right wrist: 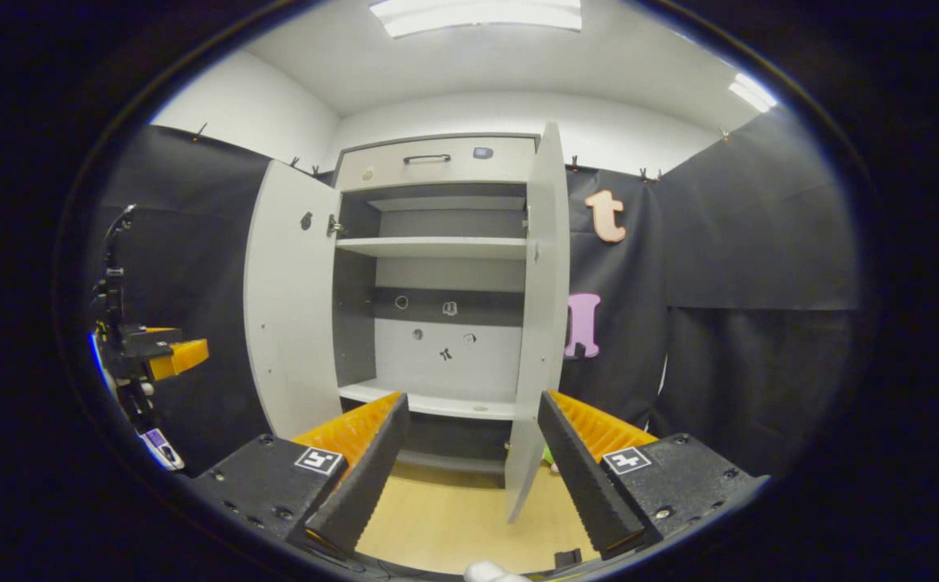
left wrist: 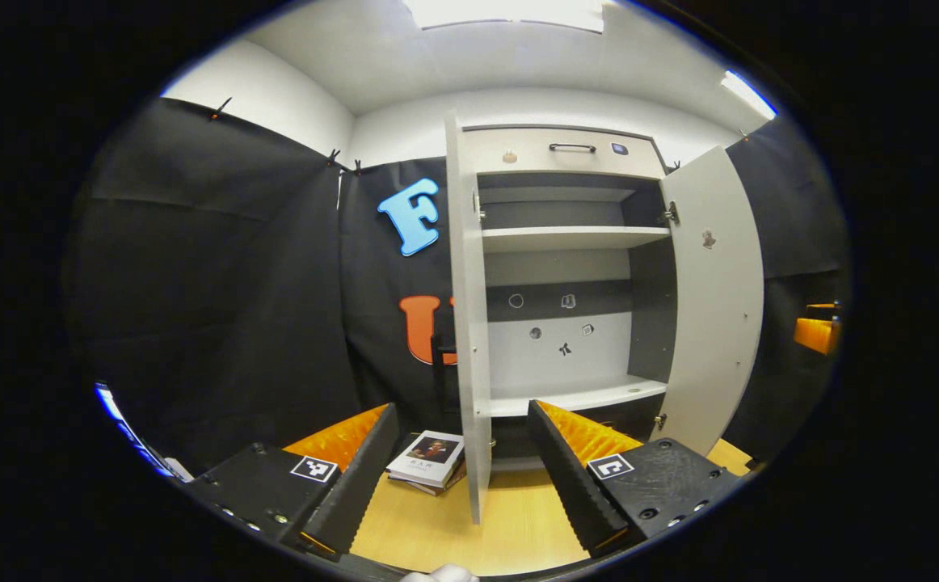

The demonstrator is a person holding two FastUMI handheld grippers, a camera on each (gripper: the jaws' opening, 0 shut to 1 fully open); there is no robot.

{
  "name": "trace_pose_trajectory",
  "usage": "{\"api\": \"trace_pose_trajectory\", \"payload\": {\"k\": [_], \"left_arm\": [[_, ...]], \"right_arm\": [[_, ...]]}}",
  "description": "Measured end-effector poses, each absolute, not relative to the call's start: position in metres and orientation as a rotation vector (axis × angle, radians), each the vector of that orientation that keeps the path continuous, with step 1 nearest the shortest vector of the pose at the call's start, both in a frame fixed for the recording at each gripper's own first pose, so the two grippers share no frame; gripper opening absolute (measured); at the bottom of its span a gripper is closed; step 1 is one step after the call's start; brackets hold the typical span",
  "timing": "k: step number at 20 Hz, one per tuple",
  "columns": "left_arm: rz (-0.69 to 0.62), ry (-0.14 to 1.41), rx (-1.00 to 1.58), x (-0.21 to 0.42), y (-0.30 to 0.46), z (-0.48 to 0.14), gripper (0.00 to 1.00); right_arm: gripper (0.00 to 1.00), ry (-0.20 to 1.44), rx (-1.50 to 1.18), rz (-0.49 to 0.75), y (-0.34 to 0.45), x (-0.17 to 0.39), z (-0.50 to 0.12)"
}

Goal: Open the right door of the double-door shoe cabinet with the right hand, and open the left door with the left hand.

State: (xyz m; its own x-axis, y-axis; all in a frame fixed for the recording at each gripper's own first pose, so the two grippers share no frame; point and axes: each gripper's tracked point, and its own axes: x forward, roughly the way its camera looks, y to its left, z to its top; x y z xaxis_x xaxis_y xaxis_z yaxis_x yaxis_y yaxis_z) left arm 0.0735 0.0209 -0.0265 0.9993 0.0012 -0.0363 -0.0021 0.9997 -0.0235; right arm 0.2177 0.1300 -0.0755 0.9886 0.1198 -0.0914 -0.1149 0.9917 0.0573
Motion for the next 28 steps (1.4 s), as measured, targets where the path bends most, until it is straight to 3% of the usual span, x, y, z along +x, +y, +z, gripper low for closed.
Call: {"api": "trace_pose_trajectory", "payload": {"k": [13,28], "left_arm": [[-0.067,0.025,-0.040,0.045,-0.061,-0.025,0.96],[-0.063,0.009,-0.022,0.044,-0.063,-0.015,0.96]], "right_arm": [[1.00,0.089,0.058,0.122,0.132,0.216,-0.077],[1.00,0.074,0.055,0.114,0.130,0.220,-0.073]]}}
